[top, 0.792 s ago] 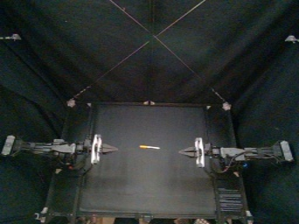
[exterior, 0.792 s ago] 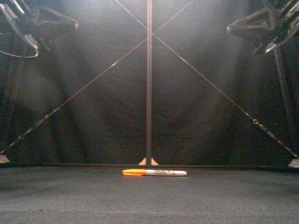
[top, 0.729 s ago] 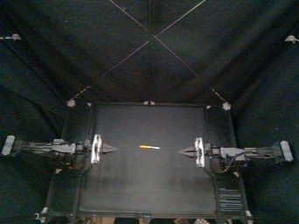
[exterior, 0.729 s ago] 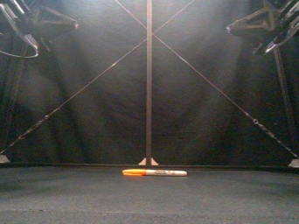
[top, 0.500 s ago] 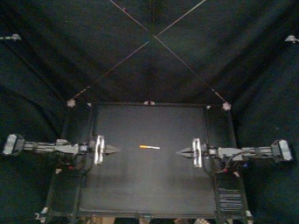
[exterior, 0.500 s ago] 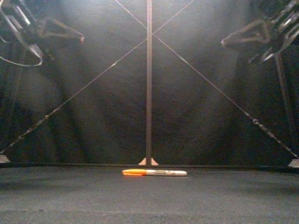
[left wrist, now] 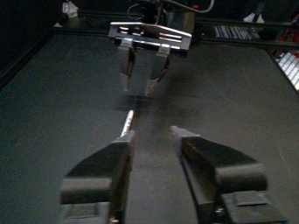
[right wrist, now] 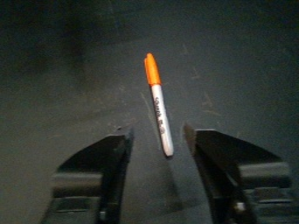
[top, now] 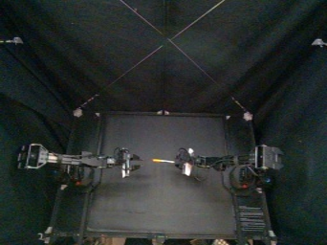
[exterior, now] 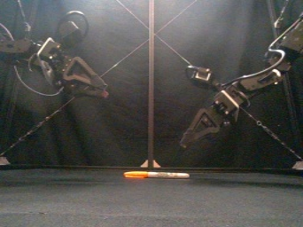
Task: Uncap the pen
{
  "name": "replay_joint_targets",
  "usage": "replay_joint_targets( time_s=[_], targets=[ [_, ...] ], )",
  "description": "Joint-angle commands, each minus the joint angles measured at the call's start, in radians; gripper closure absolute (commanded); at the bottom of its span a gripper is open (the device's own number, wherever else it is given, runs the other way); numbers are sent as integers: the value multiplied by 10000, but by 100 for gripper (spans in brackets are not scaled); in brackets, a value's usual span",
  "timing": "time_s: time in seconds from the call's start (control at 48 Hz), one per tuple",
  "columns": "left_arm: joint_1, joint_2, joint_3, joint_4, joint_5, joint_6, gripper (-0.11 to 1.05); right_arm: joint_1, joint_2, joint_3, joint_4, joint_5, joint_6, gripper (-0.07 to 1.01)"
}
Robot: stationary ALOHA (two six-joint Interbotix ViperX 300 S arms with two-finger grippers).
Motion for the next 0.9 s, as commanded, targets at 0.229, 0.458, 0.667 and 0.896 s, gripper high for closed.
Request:
replay_joint_targets(
  time_s=[0.229,0.458,0.667,0.896],
  targets=[
    [261,445,-368,46,-92,15,-8,-77,1166,-1074,-61,460,61,0],
    [261,445,-368,46,-15,15,-8,0,951,-1028,-31,920,138,39],
    [138,522,-828,46,813,-15,-8,476,-383,-1503,-245,1396,31,43],
    [138,1488,-1641,46,1733,15,-8,1273,-1104,-1657,-476,1565,77,43]
  ],
)
